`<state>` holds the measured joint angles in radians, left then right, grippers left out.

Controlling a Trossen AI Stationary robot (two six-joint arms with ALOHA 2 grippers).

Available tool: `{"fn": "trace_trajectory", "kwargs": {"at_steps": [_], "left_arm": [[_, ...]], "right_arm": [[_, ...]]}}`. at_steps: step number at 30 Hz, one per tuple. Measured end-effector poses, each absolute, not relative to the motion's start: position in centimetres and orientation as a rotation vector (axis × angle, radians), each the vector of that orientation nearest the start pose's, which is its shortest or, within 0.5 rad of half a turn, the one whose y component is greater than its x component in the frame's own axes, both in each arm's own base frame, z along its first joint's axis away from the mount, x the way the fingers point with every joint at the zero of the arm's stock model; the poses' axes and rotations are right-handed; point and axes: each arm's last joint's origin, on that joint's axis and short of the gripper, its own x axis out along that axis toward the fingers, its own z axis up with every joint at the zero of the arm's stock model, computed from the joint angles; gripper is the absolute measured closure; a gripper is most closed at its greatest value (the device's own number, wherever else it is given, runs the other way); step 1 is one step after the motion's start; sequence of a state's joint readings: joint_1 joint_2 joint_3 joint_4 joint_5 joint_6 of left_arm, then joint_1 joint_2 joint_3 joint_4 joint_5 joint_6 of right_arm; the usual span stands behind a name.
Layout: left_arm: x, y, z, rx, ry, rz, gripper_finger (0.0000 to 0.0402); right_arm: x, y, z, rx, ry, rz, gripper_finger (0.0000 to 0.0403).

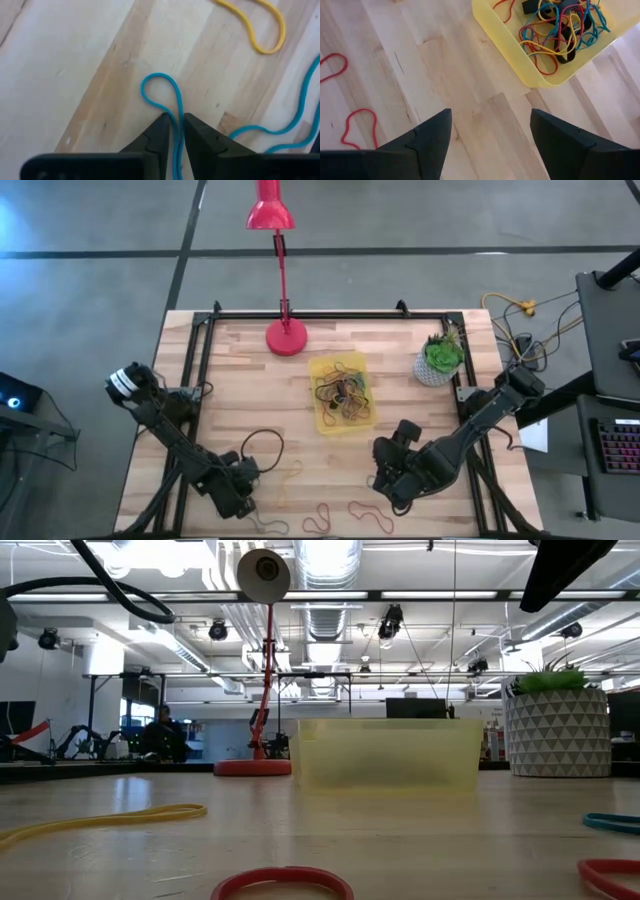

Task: Pick and place rubber bands into bin
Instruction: Put the blue rubber band into the yellow bin

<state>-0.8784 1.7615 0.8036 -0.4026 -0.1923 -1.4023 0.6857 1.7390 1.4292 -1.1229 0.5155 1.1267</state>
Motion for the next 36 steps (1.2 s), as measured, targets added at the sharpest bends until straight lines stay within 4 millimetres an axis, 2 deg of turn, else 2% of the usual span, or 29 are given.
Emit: {"fn": "trace_trajectory", "kwargs": {"at_steps": [8, 14, 20, 24, 30, 36], "left_arm": [[18.4, -21.2, 9.7, -0.438, 1.255, 0.323, 0.0392], [18.7, -21.0, 10.5, -0.395, 1.220, 0.291, 0.0401], [19.5, -20.0, 12.8, -0.335, 1.130, 0.254, 0.0401], [20.2, -17.4, 14.5, -0.221, 1.067, 0.295, 0.0401], [23.3, -12.6, 19.2, -0.117, 0.939, 0.268, 0.0401], [27.6, -7.3, 26.7, 0.037, 0.756, 0.258, 0.0401]], "right_arm": [[26.3, 19.7, 25.2, 0.180, 1.047, -0.501, 0.0152], [26.2, 19.6, 24.9, 0.171, 1.054, -0.506, 0.0153], [26.0, 19.5, 24.5, 0.160, 1.063, -0.512, 0.0156], [26.0, 19.5, 24.4, 0.157, 1.065, -0.513, 0.0157], [26.0, 19.4, 24.4, 0.155, 1.067, -0.514, 0.0157], [25.9, 19.4, 24.2, 0.182, 1.064, -0.539, 0.0156]]}}
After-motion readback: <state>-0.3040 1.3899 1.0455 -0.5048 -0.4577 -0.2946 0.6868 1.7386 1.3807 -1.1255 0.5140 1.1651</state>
